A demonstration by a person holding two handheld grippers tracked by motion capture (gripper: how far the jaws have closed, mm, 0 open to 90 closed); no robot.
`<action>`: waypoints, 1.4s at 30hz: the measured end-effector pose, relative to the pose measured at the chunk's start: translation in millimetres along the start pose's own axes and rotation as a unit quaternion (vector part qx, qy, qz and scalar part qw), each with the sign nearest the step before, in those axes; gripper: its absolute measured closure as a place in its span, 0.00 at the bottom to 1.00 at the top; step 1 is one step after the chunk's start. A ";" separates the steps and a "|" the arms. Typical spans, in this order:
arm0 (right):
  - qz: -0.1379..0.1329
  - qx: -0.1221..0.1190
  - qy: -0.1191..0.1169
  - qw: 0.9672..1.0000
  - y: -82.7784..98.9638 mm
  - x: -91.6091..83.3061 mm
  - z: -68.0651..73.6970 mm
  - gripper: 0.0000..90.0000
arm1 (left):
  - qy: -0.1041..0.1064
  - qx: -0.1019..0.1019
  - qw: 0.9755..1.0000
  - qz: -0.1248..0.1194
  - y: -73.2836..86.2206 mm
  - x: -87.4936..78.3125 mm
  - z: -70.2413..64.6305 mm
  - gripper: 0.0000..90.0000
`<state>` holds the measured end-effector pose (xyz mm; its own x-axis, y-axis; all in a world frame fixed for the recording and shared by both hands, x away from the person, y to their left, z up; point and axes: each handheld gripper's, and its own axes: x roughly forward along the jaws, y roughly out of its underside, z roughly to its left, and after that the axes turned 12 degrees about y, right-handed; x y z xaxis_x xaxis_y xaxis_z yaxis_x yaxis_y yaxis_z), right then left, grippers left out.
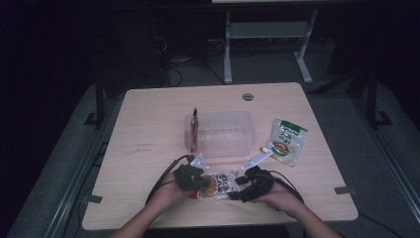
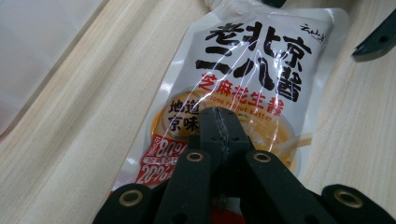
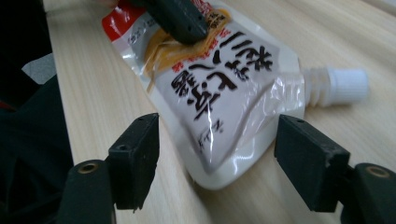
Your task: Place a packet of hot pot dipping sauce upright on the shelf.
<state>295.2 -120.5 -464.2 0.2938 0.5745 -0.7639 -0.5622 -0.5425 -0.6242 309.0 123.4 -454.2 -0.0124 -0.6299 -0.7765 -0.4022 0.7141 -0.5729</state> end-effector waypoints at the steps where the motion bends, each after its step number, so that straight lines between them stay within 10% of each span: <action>1: 0.000 -0.003 0.004 1.000 -1.4 1.1 0.2 0.36 | 0.000 -0.001 1.000 0.000 0.1 -0.1 0.2 1.00; 17: 0.013 0.022 -0.007 1.000 10.2 -10.2 -2.9 0.39 | 0.000 -0.004 1.000 -0.007 1.3 0.3 -0.7 1.00; 31: 0.012 0.016 -0.022 1.000 7.4 -5.6 3.3 0.40 | -0.010 0.035 0.999 -0.003 -8.3 9.7 -10.7 1.00; 42: 0.002 0.017 -0.014 1.000 -2.2 3.7 2.3 0.63 | -0.011 0.028 1.000 0.000 -8.8 10.9 -10.0 1.00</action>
<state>295.8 -115.8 -465.3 0.2704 0.5890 -0.7615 -0.5892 -0.5243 -0.6148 303.2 107.2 -455.0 0.0088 -0.6233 -0.7819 -0.3496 0.7307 -0.5864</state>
